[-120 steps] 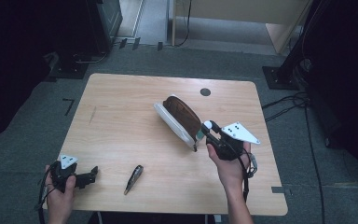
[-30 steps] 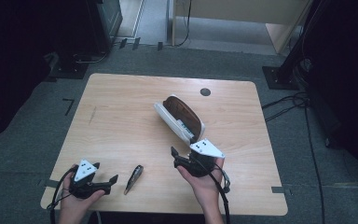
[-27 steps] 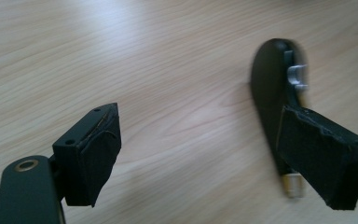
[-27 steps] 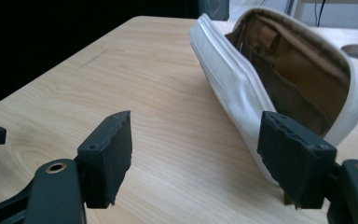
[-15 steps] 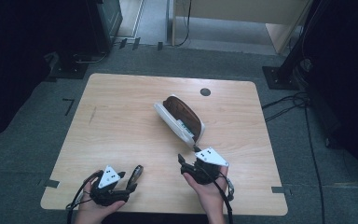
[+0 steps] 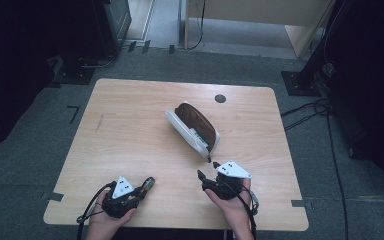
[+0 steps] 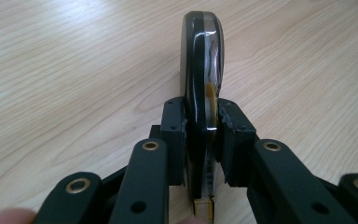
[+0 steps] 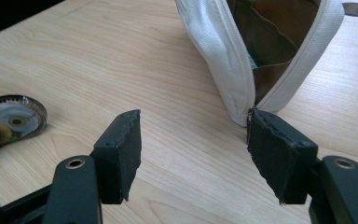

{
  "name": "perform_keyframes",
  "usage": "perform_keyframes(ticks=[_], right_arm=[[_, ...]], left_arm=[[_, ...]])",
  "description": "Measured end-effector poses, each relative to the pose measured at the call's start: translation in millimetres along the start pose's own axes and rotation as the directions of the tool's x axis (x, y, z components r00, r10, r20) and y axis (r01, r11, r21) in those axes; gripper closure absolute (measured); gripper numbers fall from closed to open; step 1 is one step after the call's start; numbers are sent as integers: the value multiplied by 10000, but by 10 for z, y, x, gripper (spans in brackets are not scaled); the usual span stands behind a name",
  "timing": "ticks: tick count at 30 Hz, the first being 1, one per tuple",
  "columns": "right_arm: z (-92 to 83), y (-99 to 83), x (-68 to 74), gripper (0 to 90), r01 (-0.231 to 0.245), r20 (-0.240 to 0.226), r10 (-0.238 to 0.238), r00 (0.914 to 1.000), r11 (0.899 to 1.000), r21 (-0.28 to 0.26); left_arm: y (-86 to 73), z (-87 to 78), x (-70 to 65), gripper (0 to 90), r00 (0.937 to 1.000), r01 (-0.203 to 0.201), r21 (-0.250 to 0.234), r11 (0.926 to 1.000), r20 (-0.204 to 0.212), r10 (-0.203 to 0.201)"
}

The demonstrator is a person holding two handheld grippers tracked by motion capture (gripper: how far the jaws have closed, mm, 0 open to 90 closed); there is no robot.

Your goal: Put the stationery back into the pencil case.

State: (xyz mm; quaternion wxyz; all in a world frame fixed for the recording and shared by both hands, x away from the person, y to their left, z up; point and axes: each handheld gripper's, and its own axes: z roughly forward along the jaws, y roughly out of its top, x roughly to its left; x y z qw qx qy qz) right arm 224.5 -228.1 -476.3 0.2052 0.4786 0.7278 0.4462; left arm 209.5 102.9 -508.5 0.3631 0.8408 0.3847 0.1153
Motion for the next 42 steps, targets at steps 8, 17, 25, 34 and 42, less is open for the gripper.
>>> perform_keyframes(ticks=[8,17,25,34,42], right_arm=[[-38,-79,-126,369,-98,-231,95,9997,9999,-131],[-39,-202,-219,373,-410,-178,410,9990,9992,24],[6,-253,-232,378,-490,-189,493,9986,9987,143],[32,-251,-198,380,-517,-606,525,9968,9986,147],[136,-232,-163,356,-343,-1531,372,9875,9992,217]], left_arm=[[231,238,-94,787,9975,-607,225,9979,364,599],[484,541,-265,779,9872,-1174,63,9931,1098,1160],[491,534,-227,557,9856,-866,56,9962,1465,848],[404,346,-121,399,9879,-497,-249,9985,1459,528],[191,134,100,347,9925,25,-398,9992,1223,24]])
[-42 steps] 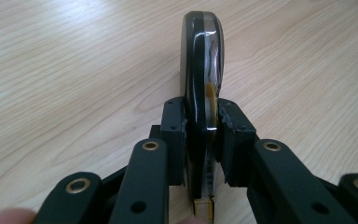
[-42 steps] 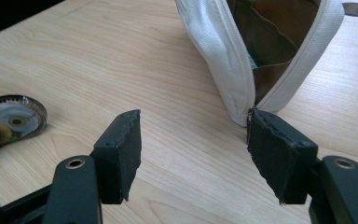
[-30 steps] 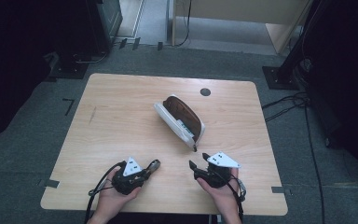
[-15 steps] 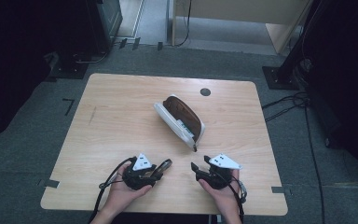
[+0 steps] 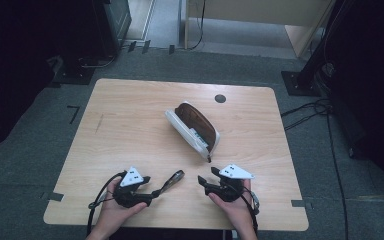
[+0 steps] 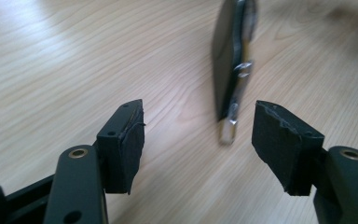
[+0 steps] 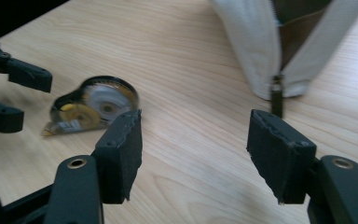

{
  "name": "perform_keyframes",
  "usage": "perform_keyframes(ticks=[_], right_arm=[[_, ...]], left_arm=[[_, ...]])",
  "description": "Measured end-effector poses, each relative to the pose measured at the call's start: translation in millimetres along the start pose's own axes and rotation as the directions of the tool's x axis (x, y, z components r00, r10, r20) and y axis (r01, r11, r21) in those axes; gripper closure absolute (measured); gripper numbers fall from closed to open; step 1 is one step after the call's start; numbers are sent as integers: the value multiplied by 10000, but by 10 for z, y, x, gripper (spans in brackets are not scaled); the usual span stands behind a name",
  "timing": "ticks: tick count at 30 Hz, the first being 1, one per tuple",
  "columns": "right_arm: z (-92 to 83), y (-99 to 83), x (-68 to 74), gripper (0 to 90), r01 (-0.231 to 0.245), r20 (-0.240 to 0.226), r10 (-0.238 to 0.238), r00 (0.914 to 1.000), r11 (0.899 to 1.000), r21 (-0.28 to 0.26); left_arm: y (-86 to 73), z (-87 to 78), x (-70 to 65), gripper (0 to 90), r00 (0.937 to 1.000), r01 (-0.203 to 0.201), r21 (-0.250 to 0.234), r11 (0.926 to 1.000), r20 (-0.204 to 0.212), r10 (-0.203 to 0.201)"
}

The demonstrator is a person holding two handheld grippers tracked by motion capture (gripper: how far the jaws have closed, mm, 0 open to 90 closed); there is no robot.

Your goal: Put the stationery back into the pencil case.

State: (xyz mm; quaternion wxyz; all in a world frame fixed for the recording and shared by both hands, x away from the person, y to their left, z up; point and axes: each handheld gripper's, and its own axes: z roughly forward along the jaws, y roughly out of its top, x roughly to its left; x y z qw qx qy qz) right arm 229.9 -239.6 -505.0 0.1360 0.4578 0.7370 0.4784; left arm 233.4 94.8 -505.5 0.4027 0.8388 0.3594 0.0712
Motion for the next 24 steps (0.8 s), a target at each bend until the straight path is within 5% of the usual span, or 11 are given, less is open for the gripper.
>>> perform_keyframes(ticks=[7,11,14,16,21,24], right_arm=[[97,25,88,333,320,-419,-310,9986,9992,222],[138,43,115,313,516,-548,-500,9972,9983,272],[173,59,113,305,520,-742,-498,9960,9982,288],[186,75,108,305,621,-769,-598,9952,9977,281],[216,122,119,292,885,-758,-860,9934,9956,302],[239,149,125,291,1058,-820,-1036,9912,9941,230]], left_arm=[[-212,-236,235,302,9950,601,-140,9981,-790,-610],[-300,-405,427,281,9814,954,-267,9951,-1646,-985],[-393,-501,580,281,9606,1420,-240,9896,-2378,-1436],[-441,-551,662,275,9497,1895,-387,9811,-2465,-1932],[-482,-609,786,217,9164,1937,-348,9804,-3503,-1935],[-507,-611,833,139,8886,1969,-274,9800,-4174,-1902]])
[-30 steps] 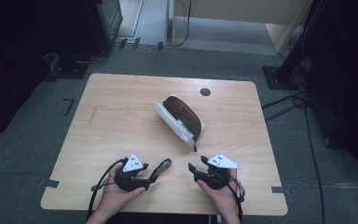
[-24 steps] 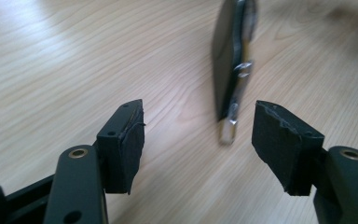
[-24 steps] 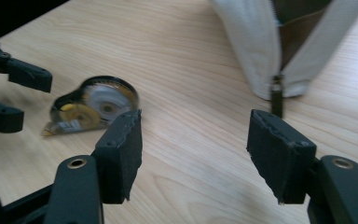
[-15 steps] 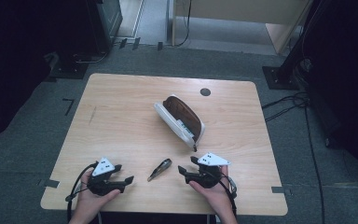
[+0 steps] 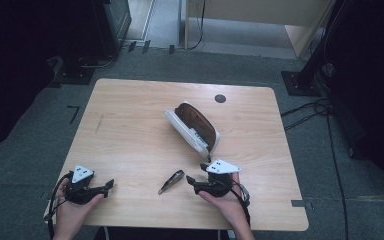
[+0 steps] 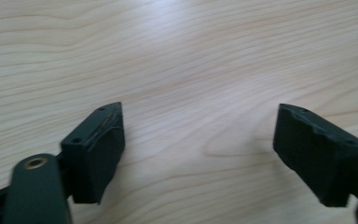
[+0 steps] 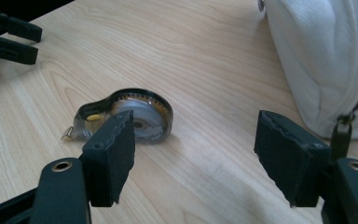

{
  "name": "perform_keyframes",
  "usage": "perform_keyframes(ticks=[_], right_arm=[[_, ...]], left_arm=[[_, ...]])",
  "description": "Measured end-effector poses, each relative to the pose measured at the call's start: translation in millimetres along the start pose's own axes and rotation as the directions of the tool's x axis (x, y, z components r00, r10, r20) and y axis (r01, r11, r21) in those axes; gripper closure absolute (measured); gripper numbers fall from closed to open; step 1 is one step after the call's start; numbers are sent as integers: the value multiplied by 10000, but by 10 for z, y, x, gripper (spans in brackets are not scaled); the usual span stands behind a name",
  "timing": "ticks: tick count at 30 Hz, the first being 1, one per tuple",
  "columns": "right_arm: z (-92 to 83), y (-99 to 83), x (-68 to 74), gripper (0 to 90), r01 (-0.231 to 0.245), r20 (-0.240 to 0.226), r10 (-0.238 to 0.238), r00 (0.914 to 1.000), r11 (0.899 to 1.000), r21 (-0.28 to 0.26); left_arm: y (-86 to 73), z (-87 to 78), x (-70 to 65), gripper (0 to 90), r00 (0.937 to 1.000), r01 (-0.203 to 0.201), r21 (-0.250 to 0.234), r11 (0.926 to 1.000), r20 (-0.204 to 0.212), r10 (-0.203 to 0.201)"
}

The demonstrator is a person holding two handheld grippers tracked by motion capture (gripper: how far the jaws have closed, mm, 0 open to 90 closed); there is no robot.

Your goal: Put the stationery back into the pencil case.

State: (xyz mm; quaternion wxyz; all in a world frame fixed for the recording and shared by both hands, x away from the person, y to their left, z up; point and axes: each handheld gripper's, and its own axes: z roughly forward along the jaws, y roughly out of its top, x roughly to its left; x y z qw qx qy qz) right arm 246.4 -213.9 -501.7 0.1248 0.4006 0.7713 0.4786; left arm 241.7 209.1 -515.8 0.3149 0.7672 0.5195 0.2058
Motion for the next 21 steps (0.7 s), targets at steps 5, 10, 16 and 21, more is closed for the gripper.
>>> perform_keyframes(ticks=[5,10,16,21], right_arm=[[47,47,-18,281,56,-218,-56,9997,10000,-29],[80,90,9,275,424,-519,-432,9977,9990,-146],[159,111,49,273,973,-969,-969,9906,9953,0],[235,121,68,273,1262,-1280,-1233,9841,9919,147]], left_arm=[[-1,45,-32,14,9997,-255,132,9996,-55,256],[5,50,-23,14,9997,-120,139,9998,-202,122],[10,52,-19,14,9997,-115,164,9998,-212,118],[10,52,-19,14,9997,-113,163,9998,-215,116]])
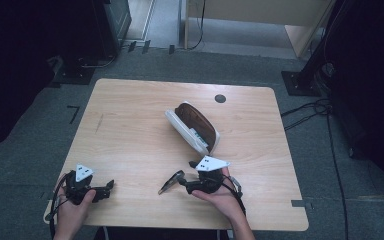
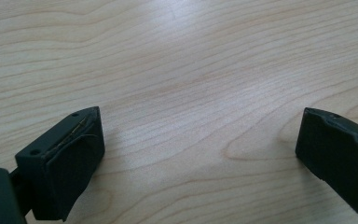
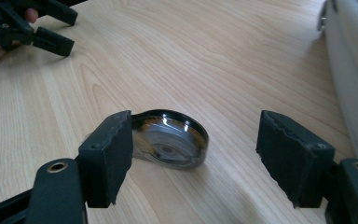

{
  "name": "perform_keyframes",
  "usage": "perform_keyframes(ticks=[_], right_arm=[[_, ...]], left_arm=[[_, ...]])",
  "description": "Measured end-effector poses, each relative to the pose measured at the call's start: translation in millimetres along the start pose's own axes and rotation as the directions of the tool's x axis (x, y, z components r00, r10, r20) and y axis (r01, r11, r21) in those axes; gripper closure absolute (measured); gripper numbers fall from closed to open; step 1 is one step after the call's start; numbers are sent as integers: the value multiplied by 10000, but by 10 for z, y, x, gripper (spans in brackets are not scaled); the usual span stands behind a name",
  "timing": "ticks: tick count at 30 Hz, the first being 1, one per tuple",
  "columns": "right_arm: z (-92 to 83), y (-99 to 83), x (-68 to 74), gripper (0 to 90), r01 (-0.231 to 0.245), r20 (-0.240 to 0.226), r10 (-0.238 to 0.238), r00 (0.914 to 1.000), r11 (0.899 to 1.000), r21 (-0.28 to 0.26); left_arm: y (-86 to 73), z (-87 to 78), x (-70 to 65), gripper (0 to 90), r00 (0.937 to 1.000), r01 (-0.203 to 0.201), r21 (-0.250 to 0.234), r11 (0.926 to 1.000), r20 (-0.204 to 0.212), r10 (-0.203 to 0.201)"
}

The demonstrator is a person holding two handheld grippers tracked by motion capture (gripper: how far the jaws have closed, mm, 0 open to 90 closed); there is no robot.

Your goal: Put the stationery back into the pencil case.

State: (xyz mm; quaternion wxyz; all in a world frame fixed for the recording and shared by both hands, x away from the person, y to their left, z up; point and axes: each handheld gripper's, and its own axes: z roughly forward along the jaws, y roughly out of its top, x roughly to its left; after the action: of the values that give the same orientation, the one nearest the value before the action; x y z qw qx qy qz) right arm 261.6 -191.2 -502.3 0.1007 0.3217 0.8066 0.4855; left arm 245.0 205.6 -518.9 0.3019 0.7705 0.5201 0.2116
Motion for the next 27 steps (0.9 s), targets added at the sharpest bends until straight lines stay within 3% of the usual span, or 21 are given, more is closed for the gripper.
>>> perform_keyframes(ticks=[11,20,27], right_arm=[[137,52,75,286,436,-969,-419,9944,9989,160],[194,33,69,326,577,-908,-544,9944,9977,344],[145,-20,83,341,546,-930,-502,9944,9975,459]], left_arm=[[0,0,0,14,10000,4,0,10000,3,-4],[0,0,0,14,10000,2,0,10000,1,-2],[0,0,0,14,10000,1,-2,10000,4,-1]])
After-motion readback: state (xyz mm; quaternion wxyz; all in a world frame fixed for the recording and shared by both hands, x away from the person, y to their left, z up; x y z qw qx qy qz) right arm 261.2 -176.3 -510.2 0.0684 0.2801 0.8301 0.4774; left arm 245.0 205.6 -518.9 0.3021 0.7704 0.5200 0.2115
